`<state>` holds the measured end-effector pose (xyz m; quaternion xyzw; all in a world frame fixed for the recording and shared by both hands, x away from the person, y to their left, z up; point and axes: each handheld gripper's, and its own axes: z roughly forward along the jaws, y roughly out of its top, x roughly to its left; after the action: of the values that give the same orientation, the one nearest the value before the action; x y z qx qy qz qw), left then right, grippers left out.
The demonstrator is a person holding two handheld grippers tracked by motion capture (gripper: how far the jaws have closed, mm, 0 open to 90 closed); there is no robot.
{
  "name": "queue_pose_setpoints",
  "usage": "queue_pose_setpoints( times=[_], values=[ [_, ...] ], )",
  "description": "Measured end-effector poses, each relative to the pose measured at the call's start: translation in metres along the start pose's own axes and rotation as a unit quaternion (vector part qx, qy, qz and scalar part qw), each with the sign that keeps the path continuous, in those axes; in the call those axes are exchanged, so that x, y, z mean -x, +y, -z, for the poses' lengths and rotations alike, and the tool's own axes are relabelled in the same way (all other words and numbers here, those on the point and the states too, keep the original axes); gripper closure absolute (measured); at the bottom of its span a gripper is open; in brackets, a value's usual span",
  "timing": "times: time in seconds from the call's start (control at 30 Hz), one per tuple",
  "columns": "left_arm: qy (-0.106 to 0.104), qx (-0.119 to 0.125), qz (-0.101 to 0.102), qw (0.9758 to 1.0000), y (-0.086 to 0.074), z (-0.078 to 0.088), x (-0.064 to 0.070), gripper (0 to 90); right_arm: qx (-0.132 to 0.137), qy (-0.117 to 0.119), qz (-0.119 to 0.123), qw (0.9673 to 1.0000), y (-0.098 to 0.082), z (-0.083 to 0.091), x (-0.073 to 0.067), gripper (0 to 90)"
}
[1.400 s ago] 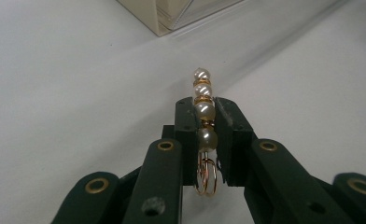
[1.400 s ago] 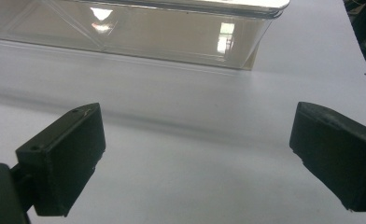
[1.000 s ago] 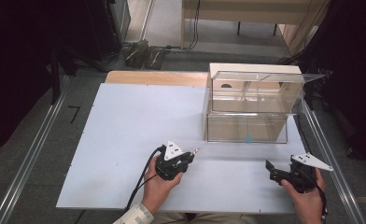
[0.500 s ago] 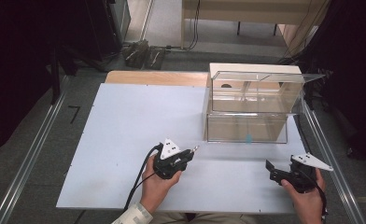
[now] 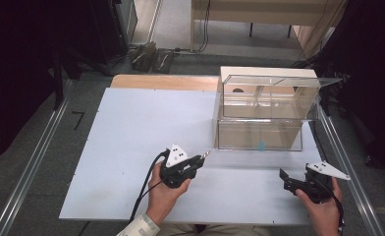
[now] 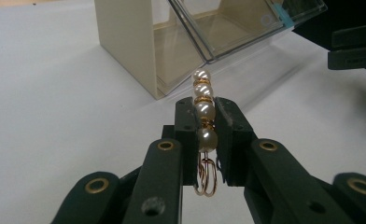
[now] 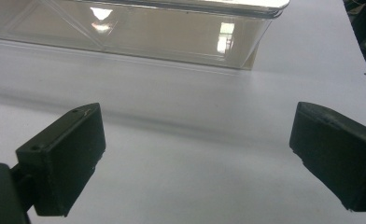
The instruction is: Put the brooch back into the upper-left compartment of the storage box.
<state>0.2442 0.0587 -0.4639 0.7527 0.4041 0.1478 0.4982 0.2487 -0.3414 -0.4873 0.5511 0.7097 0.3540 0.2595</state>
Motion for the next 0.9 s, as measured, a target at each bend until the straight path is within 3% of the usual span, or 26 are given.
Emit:
queue_pose_setpoints(
  times=[0.5,0.9],
  values=[
    [0.0,0.025,-0.005,0.9997,0.019,0.016,0.004,80.5,0.002,-0.004,0.0,1.0,0.0,0.0,0.0,2.1],
    [-0.002,0.042,-0.004,0.9991,0.029,0.018,0.005,80.4,-0.001,-0.002,-0.001,1.0,0.001,-0.001,0.0,2.1]
  ],
)
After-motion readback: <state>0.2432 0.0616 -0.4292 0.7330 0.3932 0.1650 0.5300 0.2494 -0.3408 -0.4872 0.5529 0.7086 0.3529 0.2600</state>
